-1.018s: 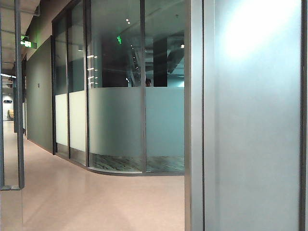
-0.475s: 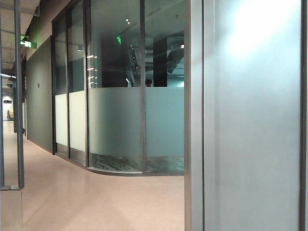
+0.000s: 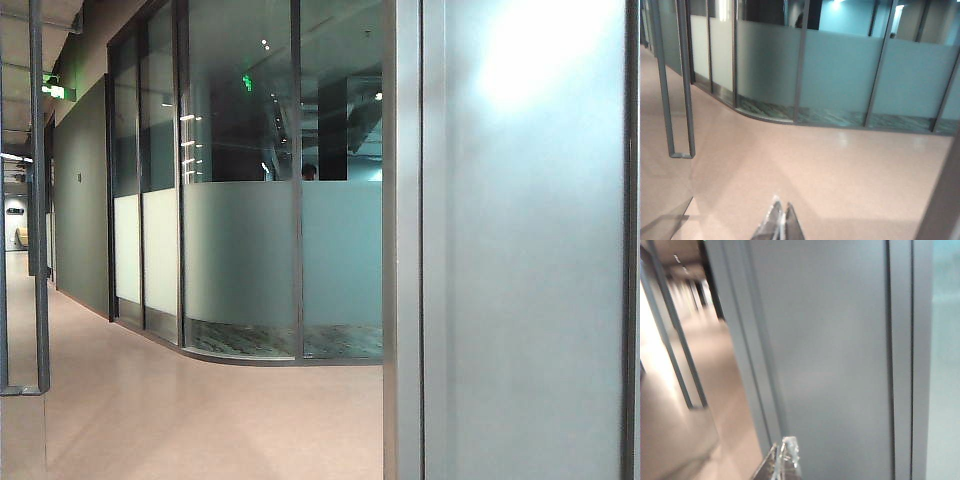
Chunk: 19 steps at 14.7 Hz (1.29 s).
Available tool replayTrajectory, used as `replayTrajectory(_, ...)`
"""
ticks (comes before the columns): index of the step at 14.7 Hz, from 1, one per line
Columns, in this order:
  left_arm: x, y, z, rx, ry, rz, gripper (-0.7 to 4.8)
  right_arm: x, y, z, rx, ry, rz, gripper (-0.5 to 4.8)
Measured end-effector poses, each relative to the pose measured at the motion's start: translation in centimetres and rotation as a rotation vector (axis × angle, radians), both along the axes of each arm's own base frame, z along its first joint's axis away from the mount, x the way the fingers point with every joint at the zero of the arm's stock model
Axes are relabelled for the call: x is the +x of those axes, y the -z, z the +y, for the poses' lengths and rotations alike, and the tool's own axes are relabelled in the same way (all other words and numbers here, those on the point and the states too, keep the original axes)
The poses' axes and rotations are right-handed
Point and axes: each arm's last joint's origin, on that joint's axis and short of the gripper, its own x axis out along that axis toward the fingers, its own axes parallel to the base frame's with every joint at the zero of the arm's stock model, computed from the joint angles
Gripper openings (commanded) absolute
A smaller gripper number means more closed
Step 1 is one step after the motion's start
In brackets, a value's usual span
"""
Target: Raise the arm to find the leftmost switch on the wall and turn on the lights.
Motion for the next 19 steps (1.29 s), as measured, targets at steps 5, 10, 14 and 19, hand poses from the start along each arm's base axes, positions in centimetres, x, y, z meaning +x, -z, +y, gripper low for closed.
replayTrajectory(5,4.8,4.4,-0.2,0.0,-0.003,0.025,-0.05,3.9,4.9,1.2,-0.02,0.018,-0.065,-0.01)
replayTrajectory(10,6.8,7.9,-0.3,-0.017,-0.003,0.126,-0.04,4.9,7.3,1.3,-0.034,0.097,-0.011,-0.01)
replayTrajectory(14,6.8,7.6,-0.3,-0.041,0.0,0.1,-0.04,5.0,7.5,1.2,-0.034,0.117,-0.003,-0.01)
replayTrajectory(19,6.8,7.7,-0.3,-0.04,0.011,0.113,-0.04,5.0,7.6,1.3,-0.035,0.117,-0.002,-0.01)
